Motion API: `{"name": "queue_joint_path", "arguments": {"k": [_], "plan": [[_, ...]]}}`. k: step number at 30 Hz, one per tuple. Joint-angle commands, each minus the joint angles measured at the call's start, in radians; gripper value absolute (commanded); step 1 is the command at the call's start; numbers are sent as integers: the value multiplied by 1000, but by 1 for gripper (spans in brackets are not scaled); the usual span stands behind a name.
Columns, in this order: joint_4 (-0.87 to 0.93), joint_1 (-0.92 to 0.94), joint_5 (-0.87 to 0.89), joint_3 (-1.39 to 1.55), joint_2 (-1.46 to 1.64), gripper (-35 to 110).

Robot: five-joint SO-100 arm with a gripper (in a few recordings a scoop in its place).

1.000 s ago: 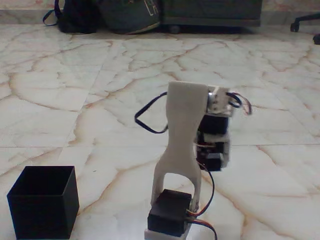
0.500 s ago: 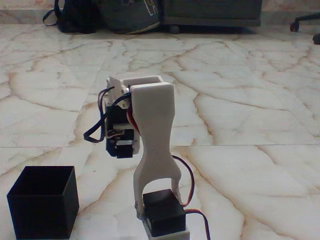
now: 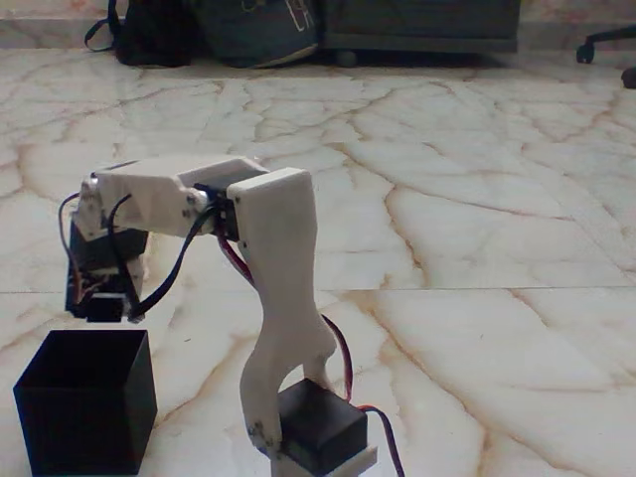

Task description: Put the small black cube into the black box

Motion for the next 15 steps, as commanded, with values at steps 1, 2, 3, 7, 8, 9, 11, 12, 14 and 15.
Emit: {"name": "queue_joint_path", "arguments": {"k": [1,2,3,7,8,9,11,12,14,15], "plan": [[-23,-51,43,0,-8,1],[-46,-71,67,0,-35,1],[-69,-80,84,2,-61,1],[-176,-55,49,69,-78,5],[-181,-51,52,71,-75,6],[-183,-49,51,69,-72,7],[-176,-37,35,71,-61,7],[-164,-23,23,69,-40,7],[-143,40,-15,80,14,7],[-141,77,-51,106,48,7]]}}
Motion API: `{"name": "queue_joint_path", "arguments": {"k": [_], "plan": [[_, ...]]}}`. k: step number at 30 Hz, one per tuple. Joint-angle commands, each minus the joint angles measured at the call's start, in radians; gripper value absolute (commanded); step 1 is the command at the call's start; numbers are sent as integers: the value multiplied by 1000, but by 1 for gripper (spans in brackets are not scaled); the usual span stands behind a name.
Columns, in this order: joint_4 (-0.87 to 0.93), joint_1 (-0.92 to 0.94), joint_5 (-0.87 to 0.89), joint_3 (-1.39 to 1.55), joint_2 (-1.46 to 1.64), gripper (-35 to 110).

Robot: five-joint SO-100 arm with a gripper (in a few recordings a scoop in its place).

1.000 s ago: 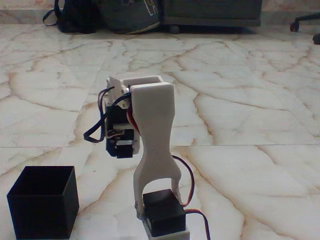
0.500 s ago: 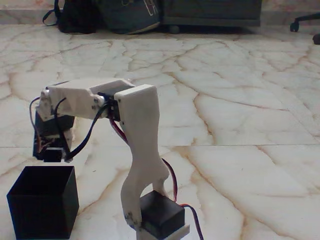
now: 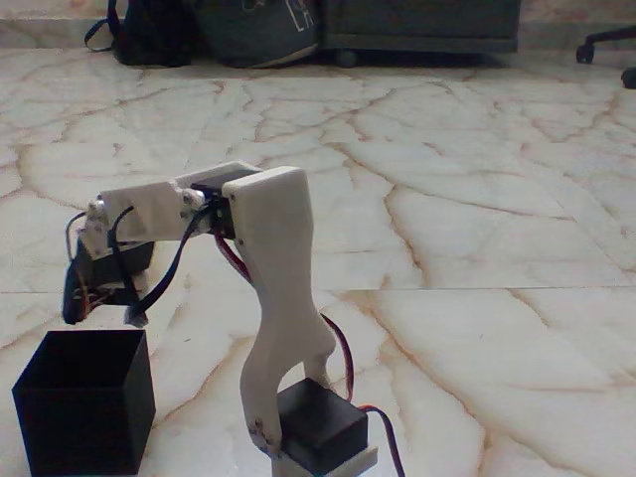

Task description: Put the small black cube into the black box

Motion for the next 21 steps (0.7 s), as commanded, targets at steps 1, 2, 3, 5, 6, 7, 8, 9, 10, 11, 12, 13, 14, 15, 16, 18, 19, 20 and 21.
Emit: {"name": "queue_joint_path", "arguments": {"k": [1,2,3,5,6,7,8,9,10,11,12,13,14,15,16,18,19,20,21], "plan": [[2,58,-43,37,98,7],[2,94,-64,91,160,7],[3,127,-87,149,222,7],[46,201,-127,201,302,7],[64,247,-153,209,321,7],[63,295,-186,224,331,7],[64,341,-219,249,348,7],[83,387,-256,275,374,7],[100,434,-295,296,390,7],[104,483,-336,327,410,7],[101,532,-388,374,433,7],[100,578,-434,420,451,7],[97,620,-468,468,469,7],[89,660,-512,531,500,7],[77,695,-540,589,523,7],[12,772,-617,739,581,7],[-20,792,-635,808,614,6],[-51,793,-638,881,652,6],[-84,793,-635,948,687,6]]}}
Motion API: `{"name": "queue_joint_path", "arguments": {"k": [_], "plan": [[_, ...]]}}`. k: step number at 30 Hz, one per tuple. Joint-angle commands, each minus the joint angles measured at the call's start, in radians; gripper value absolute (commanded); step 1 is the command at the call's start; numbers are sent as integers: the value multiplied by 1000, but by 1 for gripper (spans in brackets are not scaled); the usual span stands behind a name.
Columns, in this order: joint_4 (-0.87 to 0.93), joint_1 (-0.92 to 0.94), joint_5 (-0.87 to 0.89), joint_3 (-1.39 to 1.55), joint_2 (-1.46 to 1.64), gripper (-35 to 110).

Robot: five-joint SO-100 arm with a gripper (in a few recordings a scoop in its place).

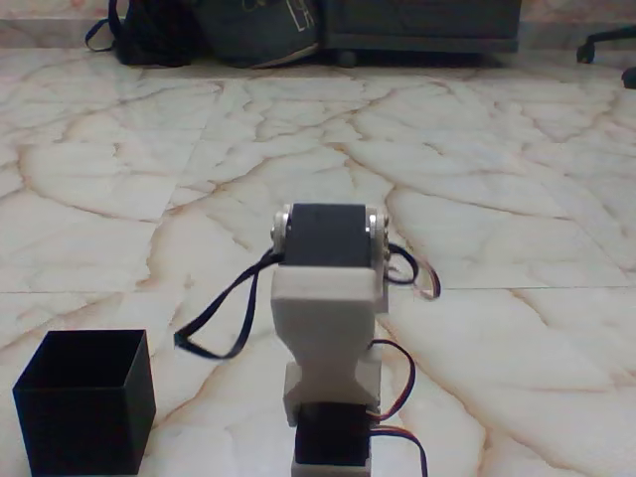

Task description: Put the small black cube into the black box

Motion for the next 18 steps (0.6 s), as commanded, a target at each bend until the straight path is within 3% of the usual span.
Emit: {"name": "queue_joint_path", "arguments": {"k": [1,6,10,13,18], "plan": [[-63,3,11,69,67,6],[-160,-5,11,314,230,6],[-98,-21,26,359,290,6],[69,0,-51,365,319,6],[74,-6,127,370,310,3]]}}
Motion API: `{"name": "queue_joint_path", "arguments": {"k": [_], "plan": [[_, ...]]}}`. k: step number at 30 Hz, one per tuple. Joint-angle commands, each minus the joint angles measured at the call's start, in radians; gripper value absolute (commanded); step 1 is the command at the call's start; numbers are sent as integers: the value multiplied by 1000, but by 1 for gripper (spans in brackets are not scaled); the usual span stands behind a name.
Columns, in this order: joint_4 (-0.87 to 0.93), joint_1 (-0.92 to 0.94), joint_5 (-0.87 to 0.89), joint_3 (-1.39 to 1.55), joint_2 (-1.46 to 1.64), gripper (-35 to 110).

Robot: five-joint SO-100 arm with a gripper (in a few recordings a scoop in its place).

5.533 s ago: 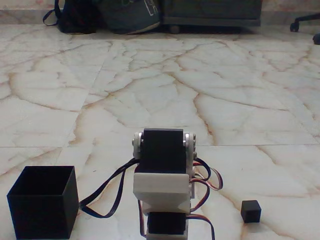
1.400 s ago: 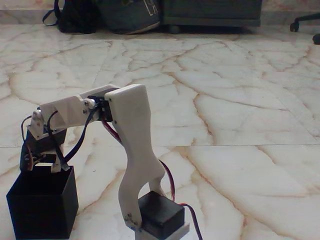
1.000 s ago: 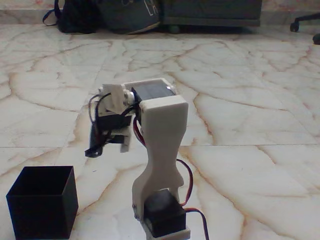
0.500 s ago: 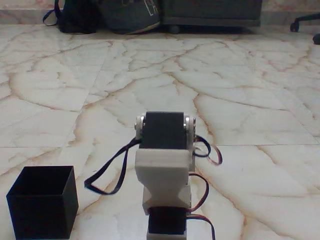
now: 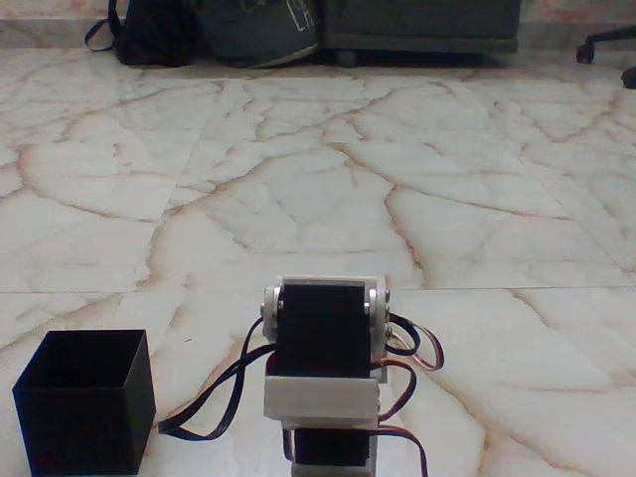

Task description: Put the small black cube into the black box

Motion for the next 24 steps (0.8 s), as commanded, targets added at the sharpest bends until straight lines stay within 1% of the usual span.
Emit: {"name": "queue_joint_path", "arguments": {"k": [1,2,8,10,24], "plan": [[-15,0,63,17,-5,3],[-66,0,60,40,-6,3],[-67,0,52,40,-6,3],[-66,0,86,40,-6,3],[-66,0,80,40,-6,3]]}}
